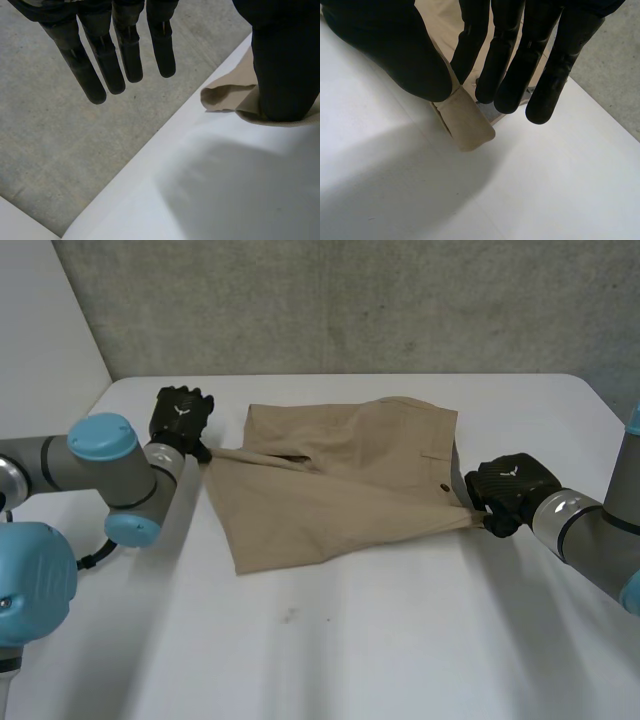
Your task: Fold the shorts.
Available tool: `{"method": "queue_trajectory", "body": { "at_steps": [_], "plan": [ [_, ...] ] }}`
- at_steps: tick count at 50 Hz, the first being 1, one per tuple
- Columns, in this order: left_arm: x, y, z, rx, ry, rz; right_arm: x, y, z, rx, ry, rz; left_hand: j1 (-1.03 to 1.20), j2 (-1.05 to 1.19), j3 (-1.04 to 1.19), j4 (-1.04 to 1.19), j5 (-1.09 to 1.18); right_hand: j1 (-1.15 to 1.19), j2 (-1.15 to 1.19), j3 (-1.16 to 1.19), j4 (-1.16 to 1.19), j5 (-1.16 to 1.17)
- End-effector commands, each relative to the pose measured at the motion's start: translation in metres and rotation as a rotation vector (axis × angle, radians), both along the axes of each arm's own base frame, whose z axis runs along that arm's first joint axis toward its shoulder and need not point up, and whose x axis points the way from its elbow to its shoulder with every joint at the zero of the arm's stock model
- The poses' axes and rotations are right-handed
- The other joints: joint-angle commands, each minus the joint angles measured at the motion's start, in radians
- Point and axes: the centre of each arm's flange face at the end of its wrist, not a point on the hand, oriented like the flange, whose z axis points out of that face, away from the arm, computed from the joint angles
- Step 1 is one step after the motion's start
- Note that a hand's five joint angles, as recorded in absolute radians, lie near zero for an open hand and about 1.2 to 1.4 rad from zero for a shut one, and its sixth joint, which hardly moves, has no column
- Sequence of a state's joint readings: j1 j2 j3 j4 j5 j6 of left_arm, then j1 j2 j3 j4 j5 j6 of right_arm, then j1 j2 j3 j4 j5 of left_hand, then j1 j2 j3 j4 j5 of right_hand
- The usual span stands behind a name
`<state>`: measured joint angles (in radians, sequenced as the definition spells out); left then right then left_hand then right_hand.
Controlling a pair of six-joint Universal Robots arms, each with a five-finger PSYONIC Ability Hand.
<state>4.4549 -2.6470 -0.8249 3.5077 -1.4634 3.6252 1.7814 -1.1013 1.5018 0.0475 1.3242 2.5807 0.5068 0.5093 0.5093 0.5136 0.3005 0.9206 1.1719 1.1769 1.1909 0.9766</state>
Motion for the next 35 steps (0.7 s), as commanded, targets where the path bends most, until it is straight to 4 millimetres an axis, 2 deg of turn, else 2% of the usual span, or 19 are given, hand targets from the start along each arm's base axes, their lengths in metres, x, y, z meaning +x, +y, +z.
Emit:
{"method": "queue_trajectory", "body": {
  "at_steps": [1,6,12,15,16,19,20,23,24,28,35],
  "plan": [
    [0.004,0.019,0.008,0.043,-0.011,-0.012,0.001,0.001,0.000,0.000,0.000,0.001,0.068,0.065,0.065,0.061,0.100,0.476,0.224,0.219,0.205,0.245],
    [0.007,0.036,0.020,0.065,-0.014,-0.014,0.000,0.002,-0.001,0.006,-0.002,0.000,0.036,0.033,0.033,0.029,0.067,0.476,0.224,0.219,0.205,0.245],
    [0.010,0.072,0.052,0.100,-0.014,-0.026,-0.001,0.004,-0.003,0.017,0.001,-0.005,-0.090,-0.093,-0.093,-0.097,-0.059,0.476,0.224,0.219,0.205,0.245],
    [0.012,0.091,0.060,0.140,-0.016,-0.030,-0.001,0.005,-0.004,0.021,0.001,-0.004,-0.097,-0.099,-0.099,-0.103,-0.065,0.476,0.224,0.219,0.205,0.245],
    [0.012,0.106,0.062,0.175,-0.022,-0.037,-0.001,0.005,-0.004,0.024,-0.001,-0.006,-0.091,-0.093,-0.093,-0.098,-0.059,0.476,0.224,0.219,0.205,0.245],
    [0.009,0.135,0.060,0.240,-0.035,-0.063,-0.001,0.006,-0.003,0.023,-0.005,-0.008,-0.085,-0.087,-0.087,-0.092,-0.053,0.476,0.224,0.219,0.205,0.245],
    [0.006,0.156,0.058,0.274,-0.042,-0.087,-0.001,0.006,-0.003,0.023,-0.005,-0.008,-0.082,-0.084,-0.084,-0.089,-0.050,0.476,0.224,0.219,0.205,0.245],
    [0.003,0.187,0.052,0.322,-0.056,-0.125,-0.002,0.007,-0.001,0.020,-0.005,-0.008,-0.059,-0.061,-0.061,-0.065,-0.027,0.476,0.224,0.219,0.205,0.245],
    [0.001,0.205,0.048,0.345,-0.067,-0.149,-0.002,0.007,-0.001,0.020,-0.005,-0.008,-0.021,-0.023,-0.023,-0.027,0.011,0.476,0.224,0.219,0.205,0.245],
    [-0.003,0.233,0.036,0.375,-0.088,-0.194,-0.002,0.008,-0.001,0.020,-0.003,-0.009,0.149,0.147,0.147,0.143,0.181,0.476,0.224,0.219,0.205,0.245],
    [0.000,0.227,0.023,0.363,-0.092,-0.132,-0.001,0.011,-0.002,0.025,0.001,0.001,0.203,0.200,0.200,0.196,0.235,0.476,0.224,0.219,0.205,0.245]
  ]
}}
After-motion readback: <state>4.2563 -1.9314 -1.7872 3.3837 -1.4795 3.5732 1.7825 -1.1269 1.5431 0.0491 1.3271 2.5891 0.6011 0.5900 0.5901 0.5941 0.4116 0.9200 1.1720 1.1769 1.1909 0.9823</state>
